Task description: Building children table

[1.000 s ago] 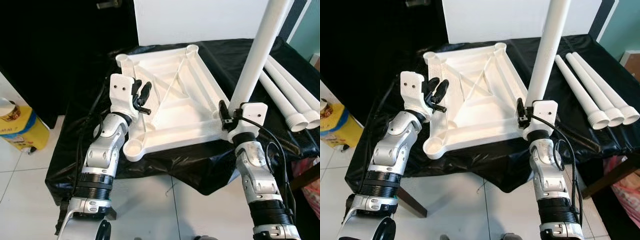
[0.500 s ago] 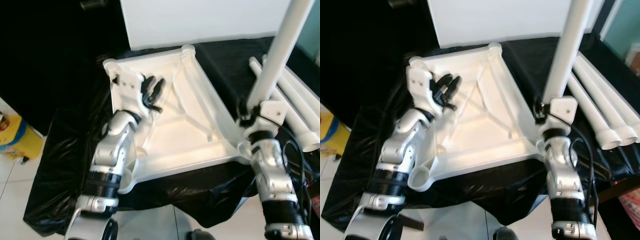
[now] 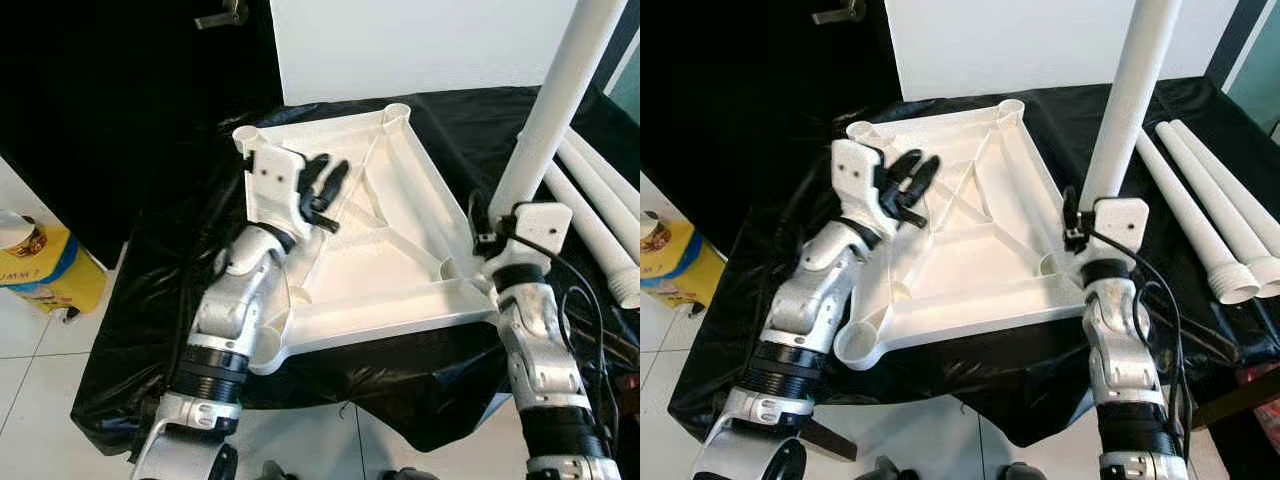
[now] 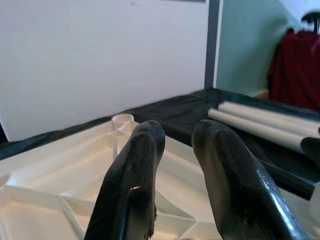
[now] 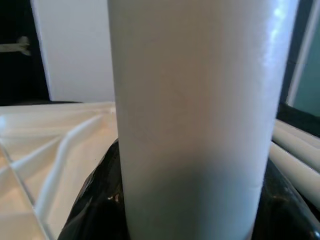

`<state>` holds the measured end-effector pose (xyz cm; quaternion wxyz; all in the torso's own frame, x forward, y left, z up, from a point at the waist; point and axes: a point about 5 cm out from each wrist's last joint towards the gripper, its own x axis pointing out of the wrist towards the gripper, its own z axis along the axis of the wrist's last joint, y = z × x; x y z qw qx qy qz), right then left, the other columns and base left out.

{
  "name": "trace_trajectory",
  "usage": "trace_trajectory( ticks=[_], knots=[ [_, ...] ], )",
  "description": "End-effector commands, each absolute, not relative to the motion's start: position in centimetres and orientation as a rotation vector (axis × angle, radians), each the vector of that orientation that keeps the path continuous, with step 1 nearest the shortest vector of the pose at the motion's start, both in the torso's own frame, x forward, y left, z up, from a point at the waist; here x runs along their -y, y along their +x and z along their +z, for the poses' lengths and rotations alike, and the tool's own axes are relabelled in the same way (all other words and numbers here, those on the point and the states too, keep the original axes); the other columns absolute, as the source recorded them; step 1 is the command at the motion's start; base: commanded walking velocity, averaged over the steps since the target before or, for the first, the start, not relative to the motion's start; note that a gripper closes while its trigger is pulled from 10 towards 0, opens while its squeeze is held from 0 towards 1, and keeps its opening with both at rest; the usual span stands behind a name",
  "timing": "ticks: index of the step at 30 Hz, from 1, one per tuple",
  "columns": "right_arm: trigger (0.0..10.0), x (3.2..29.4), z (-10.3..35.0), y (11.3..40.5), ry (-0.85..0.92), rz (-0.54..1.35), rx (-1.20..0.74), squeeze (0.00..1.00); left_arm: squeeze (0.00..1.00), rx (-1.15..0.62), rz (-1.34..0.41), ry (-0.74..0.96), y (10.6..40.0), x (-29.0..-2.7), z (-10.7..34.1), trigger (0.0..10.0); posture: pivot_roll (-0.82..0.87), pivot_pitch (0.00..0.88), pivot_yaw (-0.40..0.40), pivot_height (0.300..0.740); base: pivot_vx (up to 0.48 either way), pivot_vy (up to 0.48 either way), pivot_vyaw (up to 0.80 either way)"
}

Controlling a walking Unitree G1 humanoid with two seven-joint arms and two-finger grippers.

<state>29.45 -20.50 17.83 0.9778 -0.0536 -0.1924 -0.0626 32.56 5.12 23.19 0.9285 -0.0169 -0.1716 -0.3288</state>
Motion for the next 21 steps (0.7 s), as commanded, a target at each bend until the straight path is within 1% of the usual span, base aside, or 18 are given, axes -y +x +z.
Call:
trace_trajectory(
  ticks=[1,3,4,6,7,9,12,13,16,20,21],
  knots=[
    [10.0,21.1,18.0,29.1,-0.098,-0.156,0.395,0.00,0.00,0.312,-0.799,-0.012,32.2,-3.8,22.3,10.0,-0.18,0.110,0.096,0.740,0.000,0.000,0.00],
    [10.0,20.7,18.1,28.8,-0.093,-0.153,0.404,0.00,0.00,0.302,-0.854,-0.015,31.7,-3.4,22.0,10.0,-0.19,0.099,0.099,0.740,0.000,0.000,0.00],
    [10.0,20.7,18.1,28.8,-0.093,-0.153,0.404,0.00,0.00,0.302,-0.854,-0.015,31.7,-3.4,22.0,10.0,-0.19,0.099,0.099,0.740,0.000,0.000,0.00],
    [10.0,20.2,17.8,28.5,-0.080,-0.149,0.414,0.00,0.00,0.297,-0.940,-0.012,30.7,-3.5,21.2,10.0,-0.19,0.077,0.079,0.740,0.000,0.000,0.00],
    [10.0,20.1,17.5,28.4,-0.082,-0.149,0.402,0.00,0.00,0.295,-0.972,0.026,30.1,-3.6,20.6,10.0,-0.19,0.059,0.081,0.740,0.000,0.000,0.00],
    [10.0,20.1,17.5,28.4,-0.082,-0.149,0.402,0.00,0.00,0.295,-0.972,0.026,30.1,-3.6,20.6,10.0,-0.19,0.059,0.081,0.740,0.000,0.000,0.00],
    [10.0,20.1,17.4,27.9,-0.083,-0.107,0.391,0.00,0.00,0.250,-1.081,0.044,28.0,-3.2,19.0,10.0,-0.20,0.078,0.069,0.740,0.000,0.000,0.00],
    [10.0,20.1,17.4,27.9,-0.083,-0.107,0.391,0.00,0.00,0.250,-1.081,0.044,28.0,-3.2,19.0,10.0,-0.20,0.078,0.069,0.740,0.000,0.000,0.00],
    [10.0,19.8,17.3,27.3,-0.060,-0.072,0.389,0.00,0.00,0.171,-1.192,0.086,26.6,-3.4,17.0,10.0,-0.19,0.094,0.067,0.740,0.000,0.000,0.00],
    [10.0,19.7,17.3,27.1,-0.051,-0.066,0.389,0.00,0.00,0.151,-1.222,0.094,26.3,-3.5,16.7,10.0,-0.19,0.094,0.067,0.740,0.000,0.000,0.00],
    [10.0,19.6,16.7,26.6,-0.037,-0.059,0.371,0.00,0.00,0.140,-1.237,0.094,25.9,-3.4,16.4,10.0,-0.18,0.117,0.070,0.740,0.000,0.000,0.00]
  ],
)
